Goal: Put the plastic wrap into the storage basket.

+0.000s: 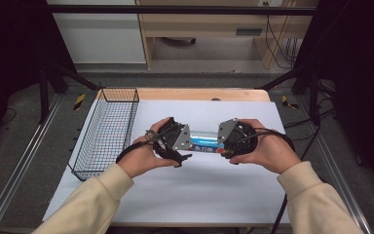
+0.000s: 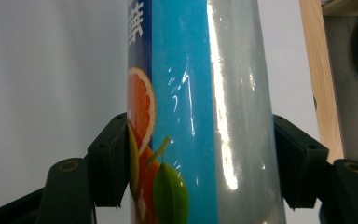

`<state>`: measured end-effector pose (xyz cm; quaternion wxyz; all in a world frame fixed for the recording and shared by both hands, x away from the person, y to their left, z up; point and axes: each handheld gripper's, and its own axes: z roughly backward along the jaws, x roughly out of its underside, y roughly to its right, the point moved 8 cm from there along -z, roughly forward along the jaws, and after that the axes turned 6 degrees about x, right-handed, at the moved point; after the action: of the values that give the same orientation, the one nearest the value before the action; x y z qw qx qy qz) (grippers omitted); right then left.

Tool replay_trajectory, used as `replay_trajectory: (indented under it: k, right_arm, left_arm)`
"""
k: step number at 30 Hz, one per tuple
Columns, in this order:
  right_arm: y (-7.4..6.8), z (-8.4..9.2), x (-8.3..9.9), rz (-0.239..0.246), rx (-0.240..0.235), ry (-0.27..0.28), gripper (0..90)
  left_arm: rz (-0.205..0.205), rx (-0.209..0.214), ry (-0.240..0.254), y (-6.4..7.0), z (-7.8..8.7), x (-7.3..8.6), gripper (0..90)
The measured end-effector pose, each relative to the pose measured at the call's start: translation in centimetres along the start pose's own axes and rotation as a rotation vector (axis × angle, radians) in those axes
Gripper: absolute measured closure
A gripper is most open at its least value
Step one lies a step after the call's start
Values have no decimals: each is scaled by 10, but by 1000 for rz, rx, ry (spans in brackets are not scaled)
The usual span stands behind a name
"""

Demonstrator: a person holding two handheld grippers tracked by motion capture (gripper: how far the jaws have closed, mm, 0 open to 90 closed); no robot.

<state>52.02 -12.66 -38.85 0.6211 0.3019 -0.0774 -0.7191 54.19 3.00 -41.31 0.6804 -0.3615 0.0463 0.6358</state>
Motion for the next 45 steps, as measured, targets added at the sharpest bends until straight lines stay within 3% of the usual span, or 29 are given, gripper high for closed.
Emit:
replay_trajectory:
  k: [12, 20, 25, 30, 43, 45]
  right_arm:
    - [-3, 2, -6, 6, -18, 7, 316]
    - [-5, 0, -7, 12, -20, 4, 316]
    - [-6, -2, -8, 24, -24, 3, 317]
    - [-8, -2, -8, 24, -32, 12, 317]
    - [-14, -8, -10, 59, -33, 22, 309]
    - [-15, -9, -11, 67, -18, 20, 214]
  left_arm:
    - [-26, -21, -51, -3, -4, 3, 187]
    - [-31, -5, -70, 0, -8, 3, 196]
    - [-37, 15, -102, 4, -11, 2, 262]
    - [-35, 30, -74, 7, -9, 2, 268]
    - [-32, 15, -78, 14, -4, 8, 275]
    - [-36, 2, -87, 15, -3, 10, 276]
